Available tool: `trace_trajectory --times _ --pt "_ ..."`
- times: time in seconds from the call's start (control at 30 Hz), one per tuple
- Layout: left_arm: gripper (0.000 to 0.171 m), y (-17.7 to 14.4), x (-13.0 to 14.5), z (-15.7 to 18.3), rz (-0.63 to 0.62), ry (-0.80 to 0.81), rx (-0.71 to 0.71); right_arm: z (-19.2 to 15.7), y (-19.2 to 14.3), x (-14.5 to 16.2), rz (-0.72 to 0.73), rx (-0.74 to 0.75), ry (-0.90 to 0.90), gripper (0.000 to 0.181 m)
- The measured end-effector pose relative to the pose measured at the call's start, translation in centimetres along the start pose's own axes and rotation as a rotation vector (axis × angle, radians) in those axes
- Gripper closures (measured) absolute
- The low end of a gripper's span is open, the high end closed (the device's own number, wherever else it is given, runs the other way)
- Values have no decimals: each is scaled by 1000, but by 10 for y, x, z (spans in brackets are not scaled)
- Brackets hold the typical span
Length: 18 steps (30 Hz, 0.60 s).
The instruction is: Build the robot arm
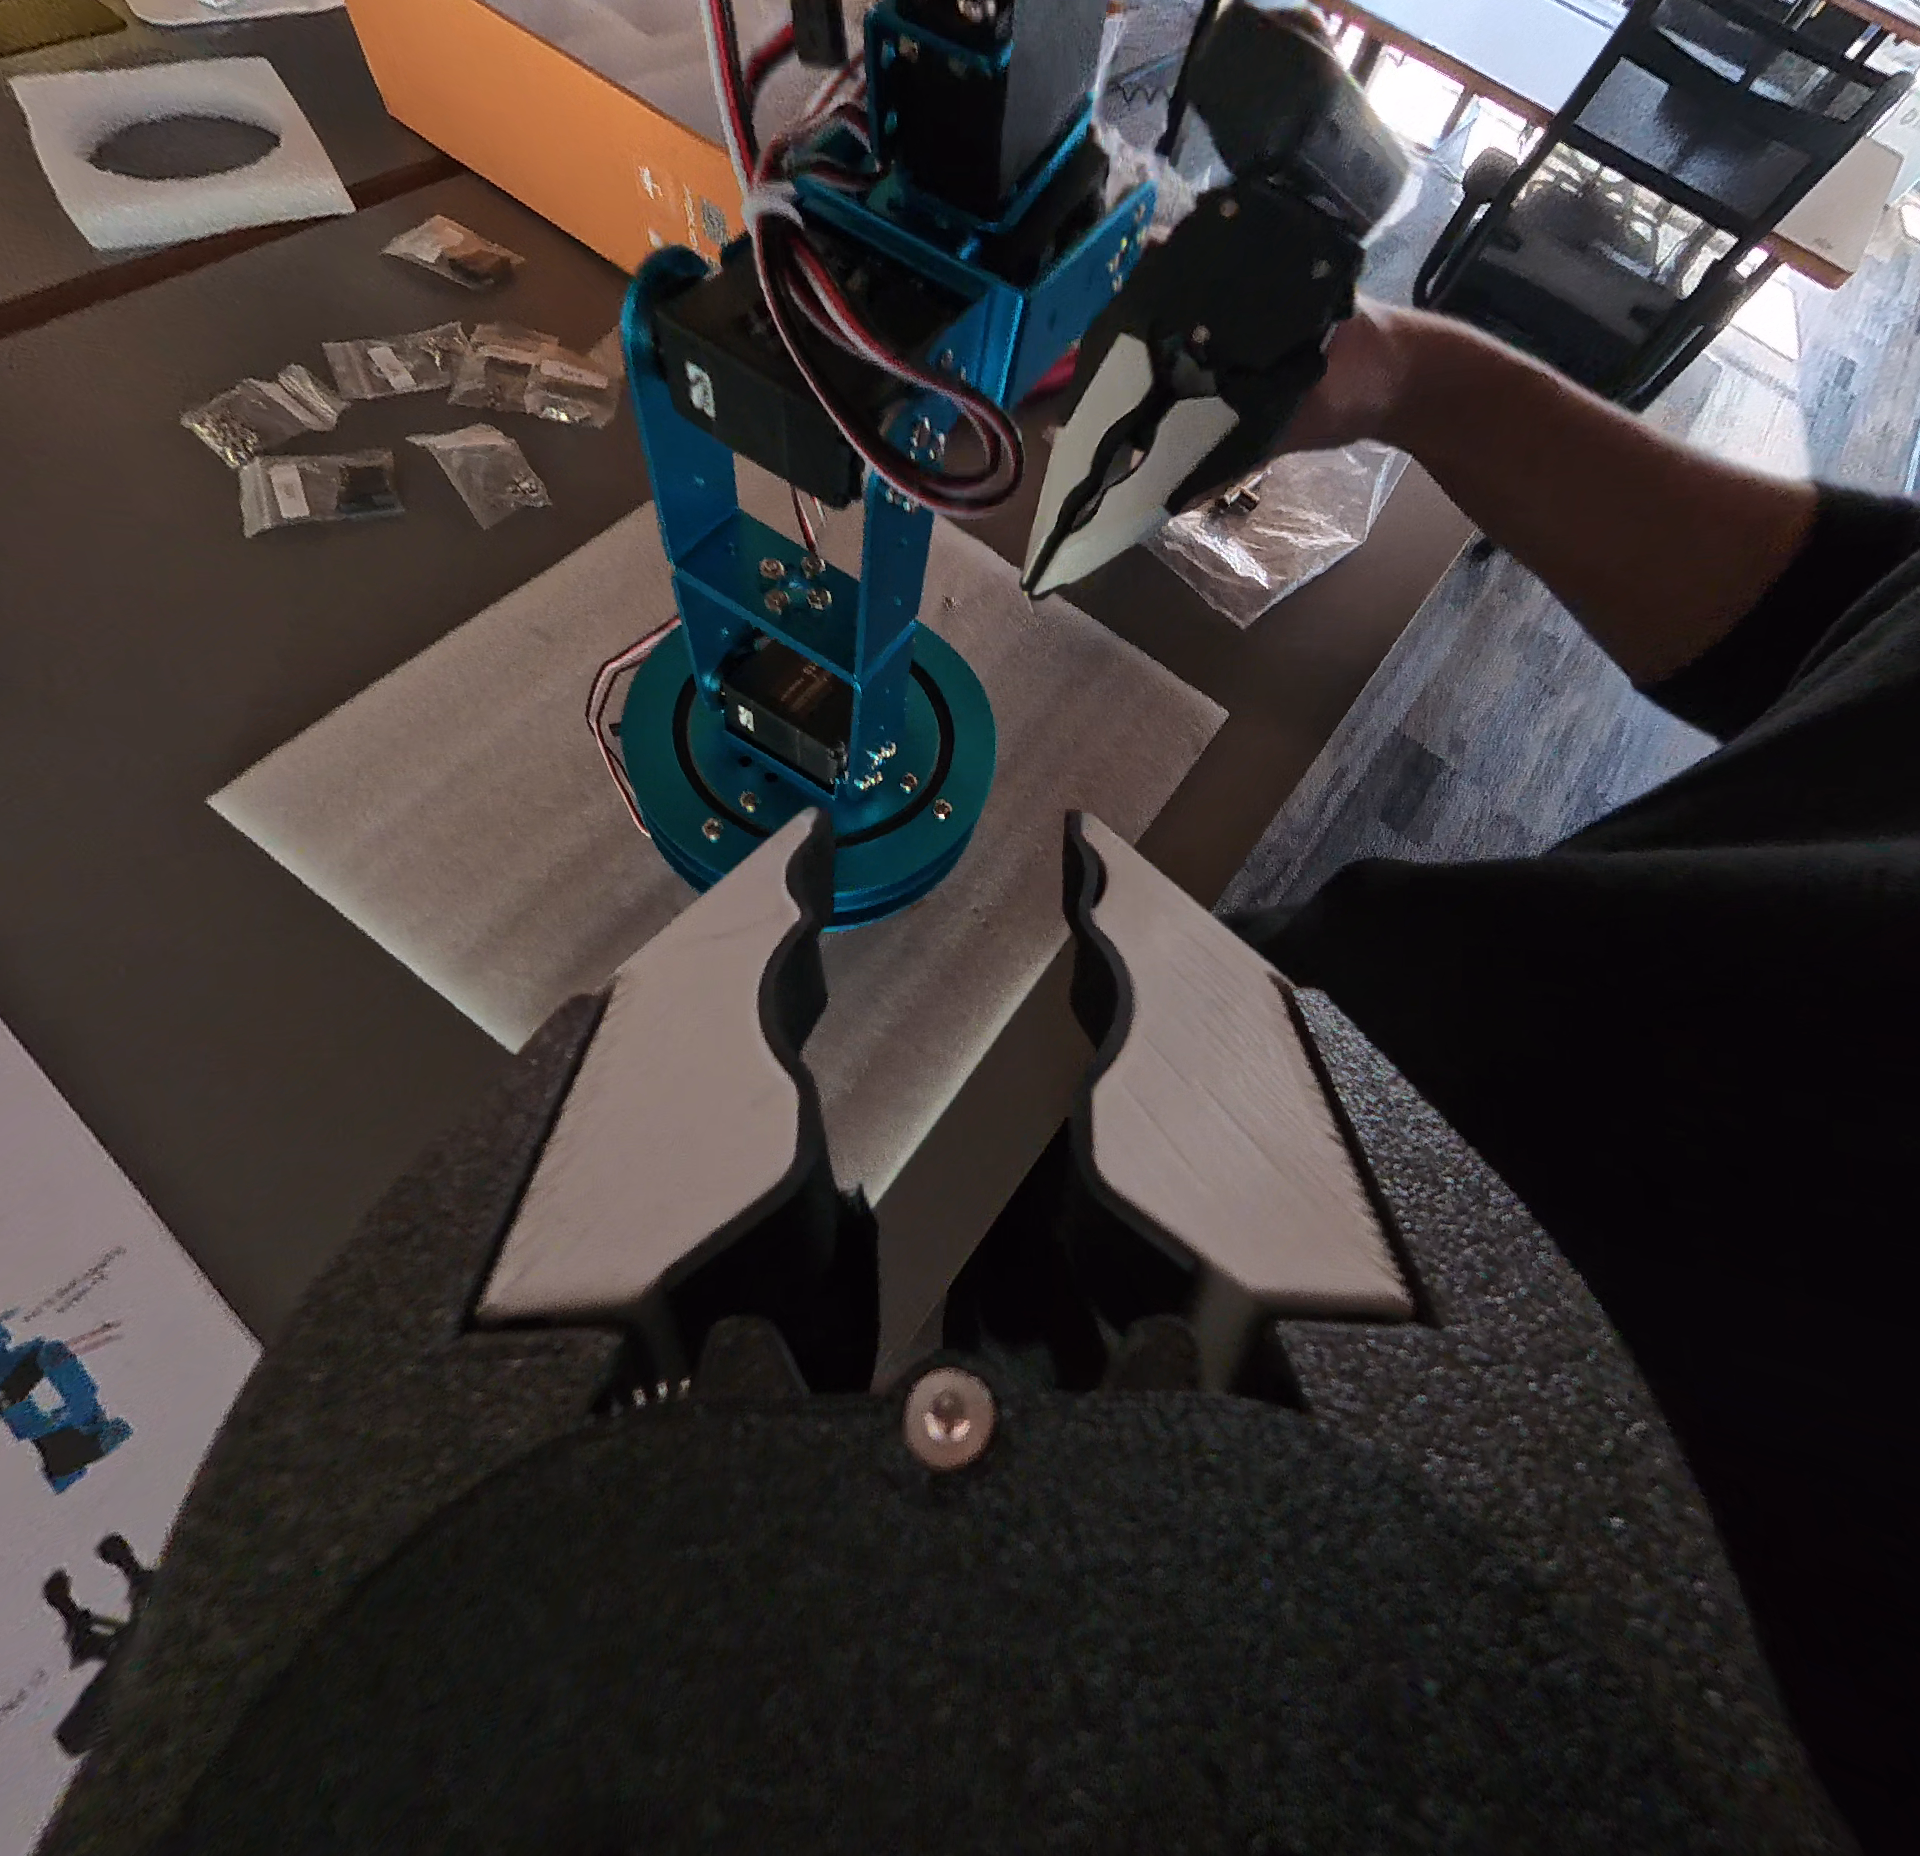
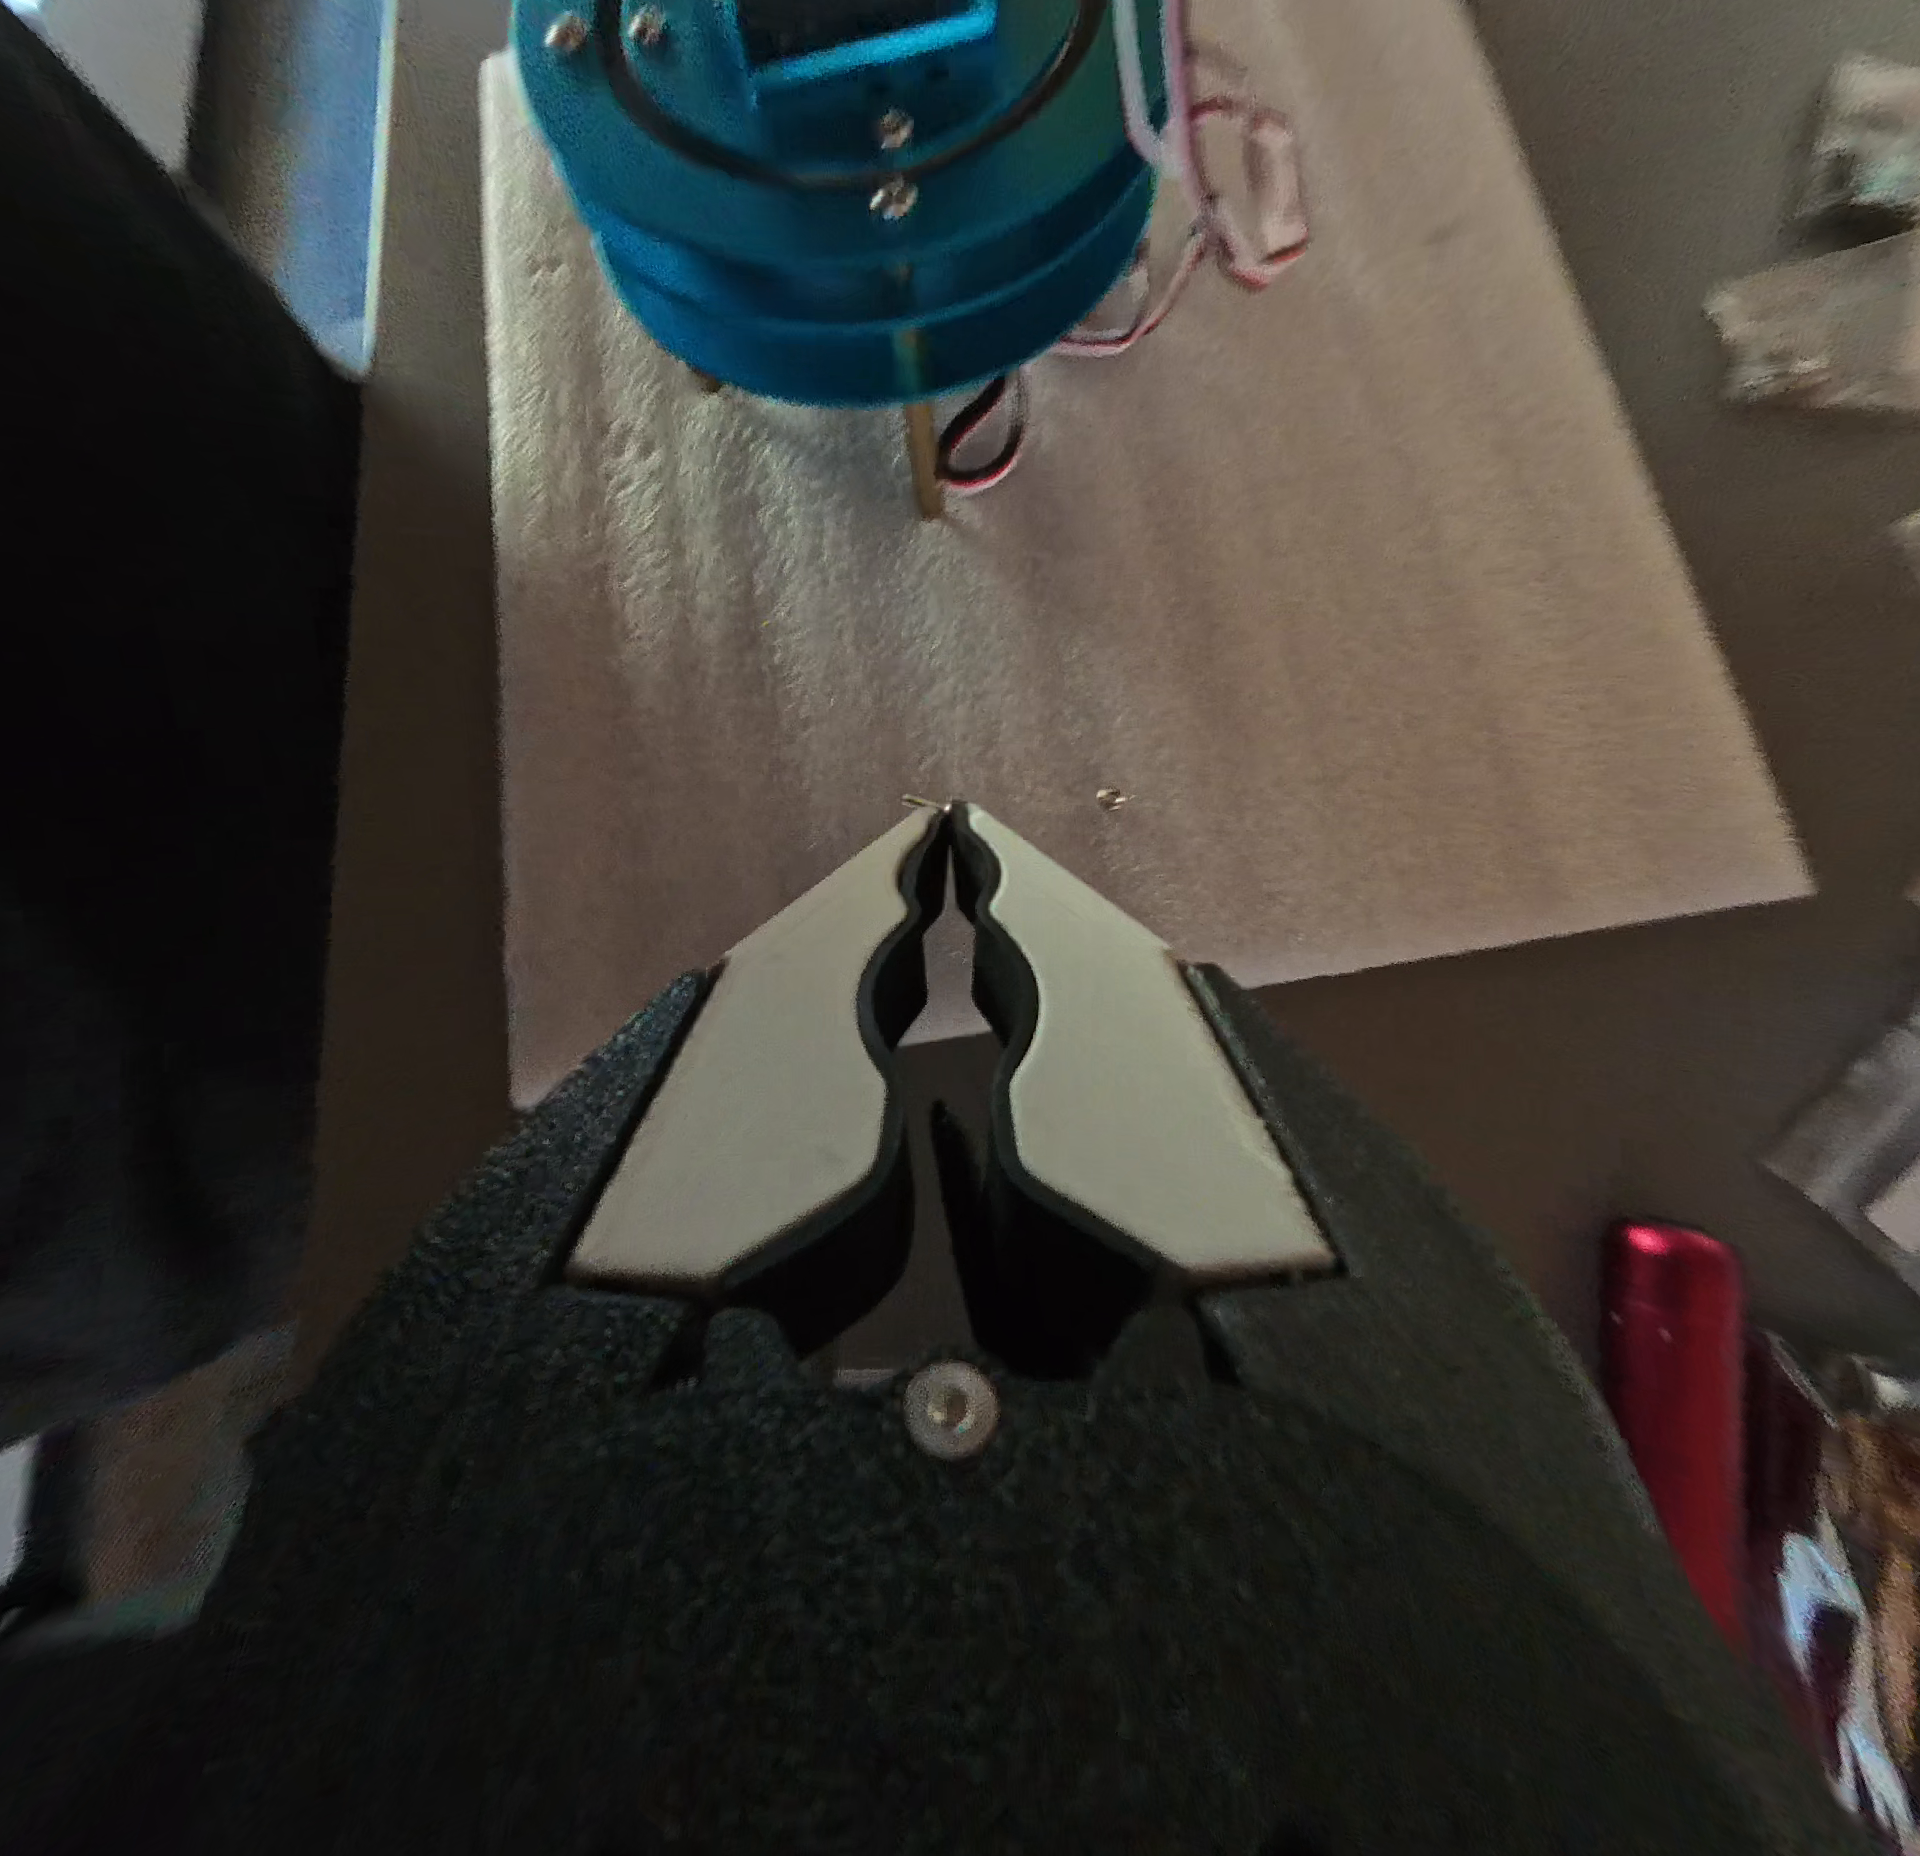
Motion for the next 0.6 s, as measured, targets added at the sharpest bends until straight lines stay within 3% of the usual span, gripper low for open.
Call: trace_trajectory --times 0.17,0.33,0.47,0.6 --pt "130 2 -20 -10 57 24 -36 0 -28 -19 195 307 125 181" --pt "129 -8 -63 -13 237 65 -16 -9 -75 -70 515 643 260 181" --pt "116 -17 -107 -8 358 157 63 -23 -96 -117 706 758 307 181" --pt "106 -1 -131 -11 285 200 101 -32 -98 -145 742 781 290 181"
Point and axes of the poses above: each gripper's, where its closed fingertips meet, y out along the fingers, x out of its underside, z = x × y across the jaws, the point moved 9 cm from there along -y, back along the fingers, and after that the axes turned 15 degrees about x, right-handed, at the moved point
